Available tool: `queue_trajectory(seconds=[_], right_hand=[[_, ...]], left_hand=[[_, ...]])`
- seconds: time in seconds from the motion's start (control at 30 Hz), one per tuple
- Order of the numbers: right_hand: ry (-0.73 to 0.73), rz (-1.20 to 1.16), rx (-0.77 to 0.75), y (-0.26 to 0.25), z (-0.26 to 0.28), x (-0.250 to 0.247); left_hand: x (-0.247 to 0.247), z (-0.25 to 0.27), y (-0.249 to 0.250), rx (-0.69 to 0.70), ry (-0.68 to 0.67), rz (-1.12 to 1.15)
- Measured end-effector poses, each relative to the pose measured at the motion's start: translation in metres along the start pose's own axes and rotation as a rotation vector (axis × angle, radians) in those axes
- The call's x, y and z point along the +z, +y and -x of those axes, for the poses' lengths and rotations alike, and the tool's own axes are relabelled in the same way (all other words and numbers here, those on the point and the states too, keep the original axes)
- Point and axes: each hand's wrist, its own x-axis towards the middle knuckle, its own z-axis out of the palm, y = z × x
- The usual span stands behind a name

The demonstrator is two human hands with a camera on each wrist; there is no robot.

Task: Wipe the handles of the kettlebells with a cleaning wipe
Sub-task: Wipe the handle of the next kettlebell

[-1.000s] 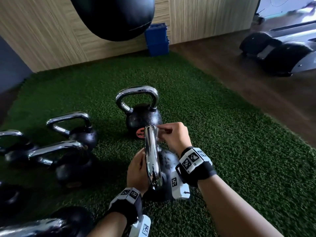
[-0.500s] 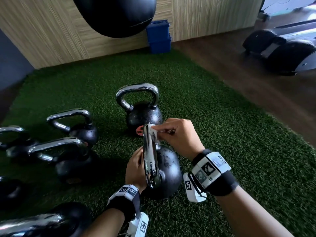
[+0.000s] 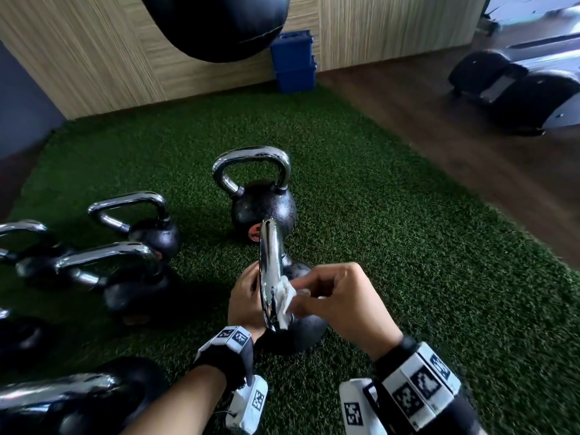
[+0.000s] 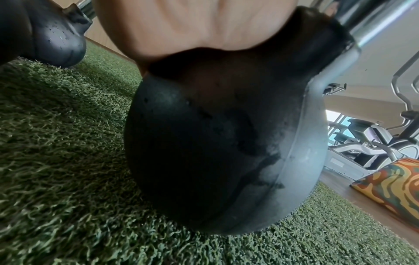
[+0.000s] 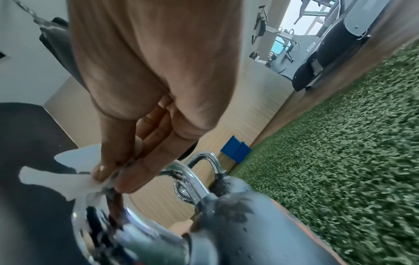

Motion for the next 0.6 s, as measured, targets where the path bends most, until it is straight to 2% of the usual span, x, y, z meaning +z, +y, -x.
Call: queue_trajectory(seconds=[0.07,0.13,0.3,0.5,0.6], right_hand=[[0.005,0.016,0.012,0.006,0.007,0.001],[0.029,0.028,0.001,0.012,0.013,0.004],[0.001,-0.089,0.09,0.027,0.029,0.014],[0.023,-0.035,0.172,0.062,0.023,0.03],[-0.011,0.133,0.031,0.057,0.009,0.026]], left_hand=[[0.003,0.002,0.003,0.04,0.057,-0.022],[0.0,0.004,0.006,0.045,0.059,-0.022],[-0.007,0.007,0.007,0.006,-0.048,0.02],[-0.015,0.007,0.017,-0.075,-0.113,0.093],[-0.015,0.007,0.02,-0.103,-0.107,0.105]])
